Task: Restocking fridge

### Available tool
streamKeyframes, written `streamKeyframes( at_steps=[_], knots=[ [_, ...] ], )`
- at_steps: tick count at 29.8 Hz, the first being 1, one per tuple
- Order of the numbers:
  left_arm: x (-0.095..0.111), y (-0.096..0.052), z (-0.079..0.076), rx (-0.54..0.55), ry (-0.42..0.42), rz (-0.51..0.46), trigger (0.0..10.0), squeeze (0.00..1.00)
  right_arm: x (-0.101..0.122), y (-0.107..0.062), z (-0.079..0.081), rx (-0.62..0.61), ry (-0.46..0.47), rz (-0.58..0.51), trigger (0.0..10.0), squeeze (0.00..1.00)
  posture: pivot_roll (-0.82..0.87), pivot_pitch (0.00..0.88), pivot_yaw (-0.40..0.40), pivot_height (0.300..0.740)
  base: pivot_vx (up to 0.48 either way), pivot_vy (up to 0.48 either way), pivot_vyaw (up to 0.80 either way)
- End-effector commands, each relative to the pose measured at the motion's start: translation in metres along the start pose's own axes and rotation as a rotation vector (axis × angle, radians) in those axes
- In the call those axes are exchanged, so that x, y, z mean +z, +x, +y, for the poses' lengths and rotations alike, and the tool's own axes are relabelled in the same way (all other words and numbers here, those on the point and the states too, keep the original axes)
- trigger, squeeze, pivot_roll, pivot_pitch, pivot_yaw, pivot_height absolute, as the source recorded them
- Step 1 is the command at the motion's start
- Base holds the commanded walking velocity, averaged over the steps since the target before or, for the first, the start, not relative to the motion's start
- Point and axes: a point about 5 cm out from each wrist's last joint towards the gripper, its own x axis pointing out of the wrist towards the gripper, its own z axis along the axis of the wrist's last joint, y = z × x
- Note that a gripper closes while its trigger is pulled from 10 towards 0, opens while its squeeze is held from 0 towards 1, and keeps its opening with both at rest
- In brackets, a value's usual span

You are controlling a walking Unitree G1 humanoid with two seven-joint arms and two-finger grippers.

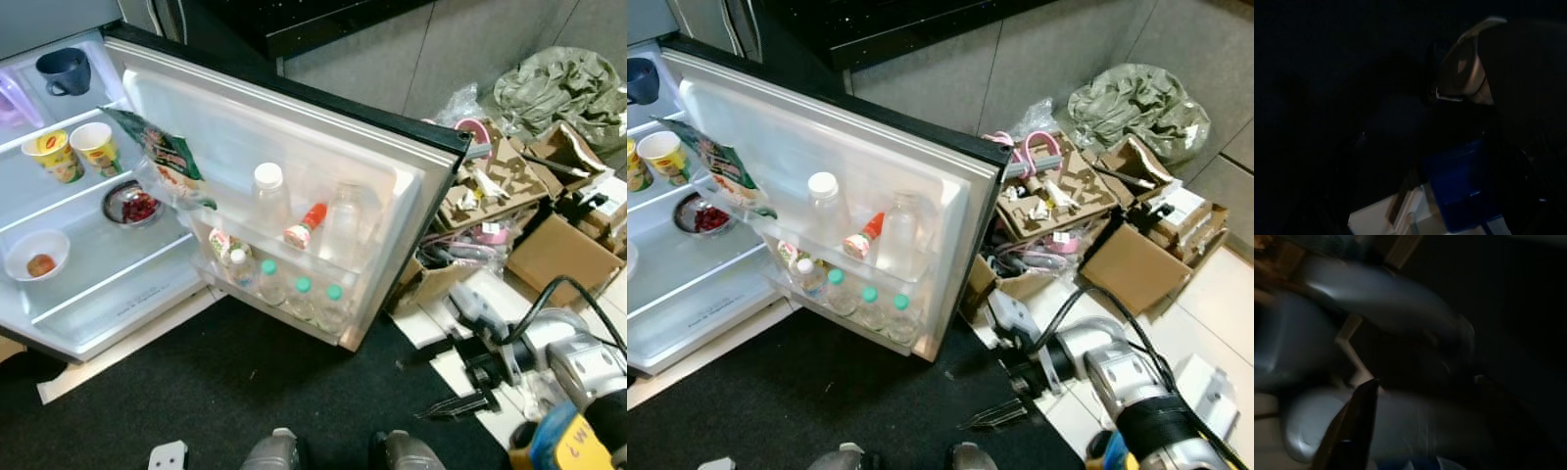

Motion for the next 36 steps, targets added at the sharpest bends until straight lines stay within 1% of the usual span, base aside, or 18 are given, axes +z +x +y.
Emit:
streamKeyframes(
  at_steps=[1, 4, 6, 9, 11, 12, 14, 15, 16, 17, 19, 21, 22, 23, 24, 28, 33, 36],
  knots=[
    [-0.011, -0.003, 0.002, 0.012, -0.015, 0.042, 10.0, 0.0, -0.004, -0.009, -0.013, -0.17, -0.002, 0.02, 0.0, 0.0, -0.03, 0.183, -0.034, 0.74, 0.0, 0.0, 0.0],
    [-0.012, -0.003, 0.001, 0.014, -0.019, 0.045, 10.0, 0.0, -0.006, -0.043, -0.04, -0.572, 0.059, 0.029, 0.0, 0.0, -0.03, 0.176, -0.036, 0.74, 0.0, 0.0, 0.0],
    [-0.012, -0.003, 0.0, 0.014, -0.022, 0.044, 10.0, 0.0, -0.001, -0.054, -0.048, -0.706, 0.085, -0.011, 0.0, 0.0, -0.02, 0.174, -0.036, 0.74, 0.0, 0.0, 0.0],
    [-0.012, -0.003, 0.0, 0.015, -0.023, 0.044, 10.0, 0.0, 0.001, -0.058, -0.051, -0.753, 0.093, -0.023, 0.0, 0.0, -0.02, 0.174, -0.036, 0.74, 0.0, 0.0, 0.0],
    [-0.012, -0.003, 0.0, 0.015, -0.024, 0.045, 10.0, 0.0, 0.007, -0.069, -0.058, -0.893, 0.093, -0.047, 0.0, 0.0, -0.02, 0.167, -0.035, 0.74, 0.0, 0.0, 0.0],
    [-0.012, -0.003, 0.0, 0.015, -0.024, 0.045, 10.0, 0.0, 0.007, -0.069, -0.058, -0.893, 0.093, -0.047, 0.0, 0.0, -0.02, 0.167, -0.035, 0.74, 0.0, 0.0, 0.0],
    [-0.012, -0.003, 0.0, 0.017, -0.024, 0.045, 10.0, 0.0, 0.018, -0.086, -0.067, -1.11, 0.09, -0.108, 0.0, 0.0, -0.02, 0.167, -0.034, 0.74, 0.0, 0.0, 0.0],
    [-0.012, -0.002, 0.0, 0.018, -0.024, 0.044, 10.0, 0.0, 0.025, -0.092, -0.07, -1.187, 0.087, -0.152, 10.0, 0.0, -0.02, 0.163, -0.033, 0.74, 0.0, 0.0, 0.0],
    [-0.012, -0.002, 0.0, 0.018, -0.024, 0.044, 10.0, 0.0, 0.025, -0.092, -0.07, -1.187, 0.087, -0.152, 10.0, 0.0, -0.02, 0.163, -0.033, 0.74, 0.0, 0.0, 0.0],
    [-0.011, -0.002, 0.001, 0.021, -0.025, 0.042, 10.0, 0.0, 0.035, -0.105, -0.072, -1.307, 0.098, -0.261, 10.0, 0.0, -0.02, 0.163, -0.032, 0.74, 0.0, 0.0, 0.0],
    [-0.009, -0.002, 0.002, 0.024, -0.025, 0.039, 10.0, 0.0, 0.048, -0.121, -0.074, -1.438, 0.127, -0.417, 10.0, 0.0, -0.02, 0.161, -0.03, 0.74, 0.0, 0.0, 0.0],
    [-0.009, -0.002, 0.002, 0.025, -0.025, 0.039, 10.0, 0.0, 0.051, -0.125, -0.074, -1.467, 0.138, -0.462, 10.0, 0.0, -0.02, 0.161, -0.03, 0.74, 0.0, 0.0, 0.0],
    [-0.008, -0.002, 0.002, 0.026, -0.025, 0.038, 10.0, 0.0, 0.061, -0.128, -0.074, -1.439, 0.159, -0.576, 10.0, 0.0, -0.02, 0.148, -0.031, 0.74, 0.0, 0.0, 0.0],
    [-0.008, -0.002, 0.002, 0.026, -0.025, 0.038, 10.0, 0.0, 0.061, -0.128, -0.074, -1.439, 0.159, -0.576, 10.0, 0.0, -0.02, 0.148, -0.031, 0.74, 0.0, 0.0, 0.0],
    [-0.007, -0.002, 0.002, 0.028, -0.025, 0.038, 10.0, 0.0, 0.069, -0.13, -0.073, -1.418, 0.173, -0.657, 10.0, 0.0, -0.02, 0.148, -0.031, 0.74, 0.0, 0.0, 0.0],
    [-0.001, 0.0, 0.003, 0.038, -0.034, 0.024, 10.0, 0.0, 0.104, -0.123, -0.072, -1.308, 0.097, -0.83, 10.0, 0.0, -0.01, 0.106, -0.034, 0.74, 0.0, 0.0, 0.0],
    [0.002, 0.002, 0.001, 0.036, -0.03, 0.029, 10.0, 0.0, 0.127, -0.111, -0.069, -1.161, 0.032, -0.936, 10.0, 0.0, -0.02, 0.062, -0.026, 0.74, 0.0, 0.0, 0.0],
    [0.004, 0.004, 0.0, 0.034, -0.024, 0.031, 10.0, 0.0, 0.138, -0.099, -0.066, -1.055, -0.025, -0.932, 10.0, 0.0, -0.01, 0.044, -0.028, 0.74, 0.0, 0.0, 0.0]
  ],
)
